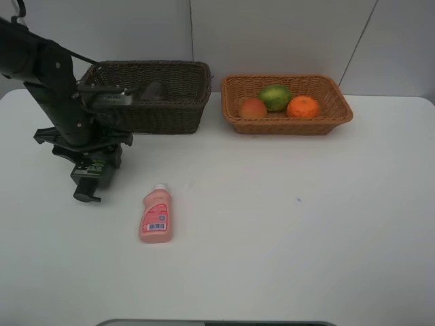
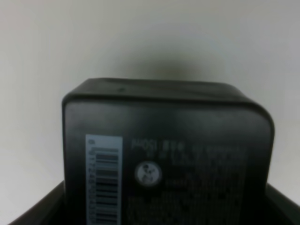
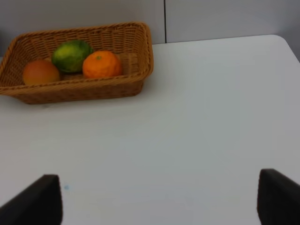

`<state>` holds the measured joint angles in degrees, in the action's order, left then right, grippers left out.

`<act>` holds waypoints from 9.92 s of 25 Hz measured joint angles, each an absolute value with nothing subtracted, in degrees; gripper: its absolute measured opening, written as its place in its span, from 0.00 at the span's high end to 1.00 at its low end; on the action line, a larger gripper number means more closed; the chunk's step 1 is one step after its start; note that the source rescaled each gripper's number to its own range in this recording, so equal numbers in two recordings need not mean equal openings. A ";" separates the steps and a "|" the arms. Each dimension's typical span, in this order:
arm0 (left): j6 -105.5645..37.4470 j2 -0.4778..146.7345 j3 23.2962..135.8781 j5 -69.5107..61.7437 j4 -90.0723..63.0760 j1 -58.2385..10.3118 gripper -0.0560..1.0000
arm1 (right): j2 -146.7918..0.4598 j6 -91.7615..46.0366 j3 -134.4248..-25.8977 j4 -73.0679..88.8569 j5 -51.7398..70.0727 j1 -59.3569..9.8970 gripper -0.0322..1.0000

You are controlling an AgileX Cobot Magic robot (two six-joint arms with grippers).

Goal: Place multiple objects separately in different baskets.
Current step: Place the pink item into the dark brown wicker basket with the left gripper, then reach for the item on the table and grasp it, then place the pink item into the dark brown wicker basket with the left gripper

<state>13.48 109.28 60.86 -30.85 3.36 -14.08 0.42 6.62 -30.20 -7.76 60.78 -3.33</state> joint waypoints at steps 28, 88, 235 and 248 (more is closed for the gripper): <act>13.41 113.39 94.01 -25.80 13.00 -14.08 0.52 | 0.42 6.62 -30.20 -7.76 60.78 -3.33 0.09; 13.98 110.28 82.37 -19.98 9.60 -16.08 0.02 | 0.42 6.62 -30.20 -7.76 60.78 -3.33 0.09; 28.70 127.12 90.51 -8.97 20.24 -25.61 0.95 | 0.42 6.62 -30.02 -7.76 60.78 -3.33 0.09; 28.70 127.12 90.51 -10.04 20.24 -25.22 0.03 | 0.42 6.57 -30.02 -7.76 60.78 -3.33 0.09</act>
<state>28.70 127.12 90.51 -10.04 20.24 -25.22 0.42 6.57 -30.02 -7.76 60.78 -3.33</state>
